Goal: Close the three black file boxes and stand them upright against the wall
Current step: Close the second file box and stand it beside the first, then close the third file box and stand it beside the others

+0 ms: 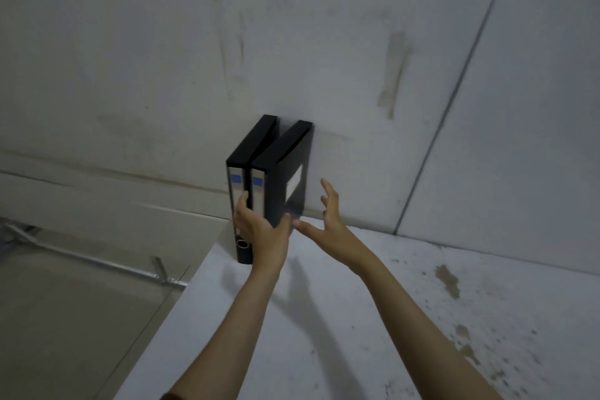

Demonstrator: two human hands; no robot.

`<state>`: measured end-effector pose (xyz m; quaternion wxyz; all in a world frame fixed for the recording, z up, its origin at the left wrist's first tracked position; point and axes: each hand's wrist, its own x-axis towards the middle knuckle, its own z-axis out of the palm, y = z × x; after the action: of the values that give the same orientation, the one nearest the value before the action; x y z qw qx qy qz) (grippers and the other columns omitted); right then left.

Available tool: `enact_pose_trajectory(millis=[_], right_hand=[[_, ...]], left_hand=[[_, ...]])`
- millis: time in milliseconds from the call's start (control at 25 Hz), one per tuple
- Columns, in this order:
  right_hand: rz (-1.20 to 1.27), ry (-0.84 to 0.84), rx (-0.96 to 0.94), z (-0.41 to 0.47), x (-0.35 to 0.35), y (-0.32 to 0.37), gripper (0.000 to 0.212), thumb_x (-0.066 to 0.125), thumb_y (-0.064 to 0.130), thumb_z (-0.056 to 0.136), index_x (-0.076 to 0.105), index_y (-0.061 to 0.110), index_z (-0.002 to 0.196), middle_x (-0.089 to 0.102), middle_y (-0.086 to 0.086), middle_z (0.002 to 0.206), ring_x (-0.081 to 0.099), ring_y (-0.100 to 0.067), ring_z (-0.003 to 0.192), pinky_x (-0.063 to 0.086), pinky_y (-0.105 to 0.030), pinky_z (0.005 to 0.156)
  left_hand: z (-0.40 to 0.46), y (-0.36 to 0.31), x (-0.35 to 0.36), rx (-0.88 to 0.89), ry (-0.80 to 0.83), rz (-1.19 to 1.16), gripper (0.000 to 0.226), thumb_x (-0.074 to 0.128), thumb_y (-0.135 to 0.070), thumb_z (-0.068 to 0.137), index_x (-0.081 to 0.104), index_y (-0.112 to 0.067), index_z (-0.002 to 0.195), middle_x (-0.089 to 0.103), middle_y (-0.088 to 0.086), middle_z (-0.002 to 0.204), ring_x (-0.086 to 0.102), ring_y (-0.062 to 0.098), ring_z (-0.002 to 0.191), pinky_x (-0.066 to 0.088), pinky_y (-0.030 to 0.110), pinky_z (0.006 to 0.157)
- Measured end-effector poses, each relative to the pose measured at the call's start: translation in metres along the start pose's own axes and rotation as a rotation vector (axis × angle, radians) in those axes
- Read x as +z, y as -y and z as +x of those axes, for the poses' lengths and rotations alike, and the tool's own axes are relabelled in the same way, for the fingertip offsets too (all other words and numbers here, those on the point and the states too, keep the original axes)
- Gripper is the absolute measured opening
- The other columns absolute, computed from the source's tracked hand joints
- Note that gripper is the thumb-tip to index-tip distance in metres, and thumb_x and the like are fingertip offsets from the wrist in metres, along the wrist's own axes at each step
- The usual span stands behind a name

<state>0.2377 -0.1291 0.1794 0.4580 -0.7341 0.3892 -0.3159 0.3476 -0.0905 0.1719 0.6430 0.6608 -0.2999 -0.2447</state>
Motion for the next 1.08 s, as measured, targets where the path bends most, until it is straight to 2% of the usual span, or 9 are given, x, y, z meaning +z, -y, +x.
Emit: enact_pose_trajectory(millis=[120,200,280,400,520,680,880,1080], right_hand=[[-0.110,0.035,0.068,-0.052,-0.051,-0.018,0.077,0.057,0.037,0.087,0.007,0.029,0.145,0.008,0.006,0.156,0.014,-0.015,0.143,0.021,-0.028,0.108],[-0.142,0.036,0.159,-0.092,-0.090,-0.033,0.064,0.053,0.036,0.090,0.018,0.027,0.142,0.020,0.002,0.154,0.020,-0.017,0.141,0.024,-0.030,0.106],[-0.150,0.011,0.228,-0.136,-0.130,-0.048,0.053,0.051,0.035,0.091,0.029,0.026,0.138,0.029,0.000,0.150,0.027,-0.019,0.139,0.028,-0.031,0.104],[-0.147,-0.030,0.301,-0.195,-0.182,-0.069,0.043,0.049,0.032,0.093,0.038,0.026,0.133,0.038,0.000,0.144,0.037,-0.017,0.132,0.035,-0.029,0.098],[-0.143,-0.073,0.368,-0.254,-0.228,-0.092,0.037,0.048,0.031,0.093,0.043,0.024,0.130,0.045,0.000,0.138,0.046,-0.013,0.122,0.038,-0.026,0.088],[-0.117,-0.177,0.482,-0.326,-0.272,-0.129,0.032,0.049,0.034,0.092,0.049,0.027,0.124,0.051,0.001,0.132,0.050,-0.012,0.117,0.041,-0.028,0.089],[-0.049,-0.352,0.588,-0.396,-0.324,-0.167,0.029,0.048,0.030,0.092,0.052,0.027,0.121,0.053,0.003,0.129,0.051,-0.008,0.111,0.042,-0.025,0.087],[-0.026,-0.455,0.651,-0.434,-0.390,-0.206,0.027,0.048,0.029,0.092,0.053,0.027,0.119,0.054,0.005,0.126,0.051,-0.008,0.112,0.040,-0.026,0.089]], left_hand=[[-0.054,-0.001,0.033,-0.010,-0.070,-0.008,0.056,0.056,0.000,0.081,0.036,-0.015,0.131,0.021,0.011,0.146,0.024,0.030,0.135,0.039,0.040,0.102],[-0.095,0.003,0.061,-0.056,0.007,0.035,0.040,0.050,-0.001,0.084,0.045,-0.014,0.122,0.023,0.008,0.145,0.023,0.028,0.133,0.036,0.030,0.089],[-0.138,0.008,0.094,-0.084,0.145,0.086,0.033,0.047,-0.004,0.087,0.050,-0.016,0.117,0.027,0.007,0.142,0.024,0.025,0.130,0.034,0.030,0.085],[-0.199,0.017,0.140,-0.098,0.360,0.143,0.029,0.043,-0.008,0.089,0.051,-0.019,0.114,0.035,0.005,0.136,0.028,0.024,0.128,0.034,0.031,0.087],[-0.257,0.031,0.181,-0.098,0.659,0.192,0.023,0.043,-0.013,0.091,0.050,-0.025,0.108,0.047,0.003,0.131,0.040,0.023,0.125,0.040,0.034,0.093],[-0.318,0.038,0.224,-0.121,0.984,0.274,0.025,0.041,-0.013,0.094,0.051,-0.015,0.118,0.053,0.006,0.125,0.048,0.015,0.110,0.038,0.028,0.085],[-0.377,0.054,0.286,-0.090,1.230,0.385,0.026,0.040,-0.017,0.095,0.052,-0.018,0.118,0.054,0.003,0.126,0.049,0.013,0.110,0.036,0.027,0.085],[-0.411,0.062,0.367,-0.070,1.322,0.433,0.024,0.041,-0.019,0.095,0.052,-0.020,0.116,0.055,0.006,0.129,0.050,0.016,0.114,0.035,0.026,0.089]])
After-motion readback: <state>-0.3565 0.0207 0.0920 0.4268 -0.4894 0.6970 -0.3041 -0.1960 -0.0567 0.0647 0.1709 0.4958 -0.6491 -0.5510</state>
